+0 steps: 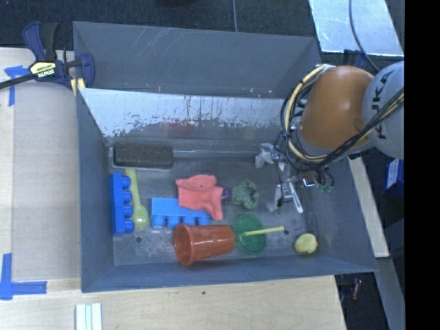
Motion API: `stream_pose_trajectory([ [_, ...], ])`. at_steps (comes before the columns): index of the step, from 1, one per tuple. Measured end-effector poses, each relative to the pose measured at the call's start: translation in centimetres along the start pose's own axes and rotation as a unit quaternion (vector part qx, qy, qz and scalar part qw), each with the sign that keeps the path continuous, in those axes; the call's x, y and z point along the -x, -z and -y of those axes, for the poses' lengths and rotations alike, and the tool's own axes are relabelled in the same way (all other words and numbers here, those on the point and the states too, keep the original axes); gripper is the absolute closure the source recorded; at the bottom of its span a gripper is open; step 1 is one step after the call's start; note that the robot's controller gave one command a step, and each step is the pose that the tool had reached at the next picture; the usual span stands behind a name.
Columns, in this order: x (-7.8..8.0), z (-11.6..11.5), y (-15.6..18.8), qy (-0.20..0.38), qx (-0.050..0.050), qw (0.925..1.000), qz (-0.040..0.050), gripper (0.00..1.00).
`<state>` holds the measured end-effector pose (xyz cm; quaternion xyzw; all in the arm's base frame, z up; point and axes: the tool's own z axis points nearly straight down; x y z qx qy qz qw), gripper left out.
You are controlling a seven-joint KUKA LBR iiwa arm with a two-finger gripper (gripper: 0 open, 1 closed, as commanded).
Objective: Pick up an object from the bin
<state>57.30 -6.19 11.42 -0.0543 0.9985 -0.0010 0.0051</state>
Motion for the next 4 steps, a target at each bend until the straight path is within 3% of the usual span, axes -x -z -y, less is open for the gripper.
stream_pose_trajectory([
  [1, -1.3, -2.7, -2.8, 0.017, 0.0, 0.9999, -0.0009, 0.0],
  [2, 1.4, -8.0, -4.3, -0.006, 0.0, 1.0, 0.001, 1.0],
  [3, 1.4, -8.0, -4.3, -0.006, 0.0, 1.0, 0.001, 1.0],
  [4, 2.0, -8.3, 1.3, 0.021, 0.0, 0.9998, -0.0027, 1.0],
])
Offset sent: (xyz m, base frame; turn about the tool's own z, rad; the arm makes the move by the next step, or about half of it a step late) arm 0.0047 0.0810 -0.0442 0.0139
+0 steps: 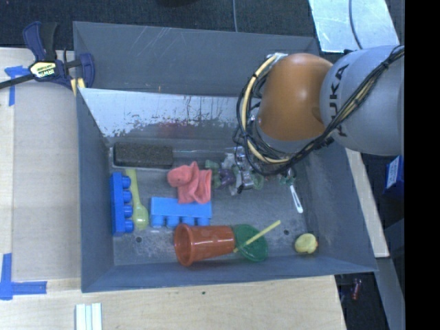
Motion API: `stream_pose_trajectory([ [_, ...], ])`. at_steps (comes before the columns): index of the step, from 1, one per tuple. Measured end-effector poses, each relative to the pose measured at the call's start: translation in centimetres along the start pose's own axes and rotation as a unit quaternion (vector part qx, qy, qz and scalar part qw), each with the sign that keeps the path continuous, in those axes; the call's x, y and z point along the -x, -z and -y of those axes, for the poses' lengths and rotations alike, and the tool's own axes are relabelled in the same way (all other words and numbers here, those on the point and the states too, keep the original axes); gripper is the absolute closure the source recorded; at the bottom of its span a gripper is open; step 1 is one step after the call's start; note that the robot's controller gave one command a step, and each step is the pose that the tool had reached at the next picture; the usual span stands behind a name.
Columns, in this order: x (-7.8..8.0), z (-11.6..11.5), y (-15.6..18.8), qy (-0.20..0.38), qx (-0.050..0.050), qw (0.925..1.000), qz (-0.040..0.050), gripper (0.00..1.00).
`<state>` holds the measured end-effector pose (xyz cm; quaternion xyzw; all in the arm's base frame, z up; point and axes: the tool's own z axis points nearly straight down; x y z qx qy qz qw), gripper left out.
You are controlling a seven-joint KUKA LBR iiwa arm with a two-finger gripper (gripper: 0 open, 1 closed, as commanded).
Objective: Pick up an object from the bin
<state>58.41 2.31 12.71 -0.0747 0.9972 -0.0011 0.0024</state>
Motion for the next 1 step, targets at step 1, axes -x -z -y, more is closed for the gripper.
stream_pose_trajectory([
  [1, 2.3, -0.85, 7.7, -0.025, 0.0, 0.9997, -0.0002, 1.0],
])
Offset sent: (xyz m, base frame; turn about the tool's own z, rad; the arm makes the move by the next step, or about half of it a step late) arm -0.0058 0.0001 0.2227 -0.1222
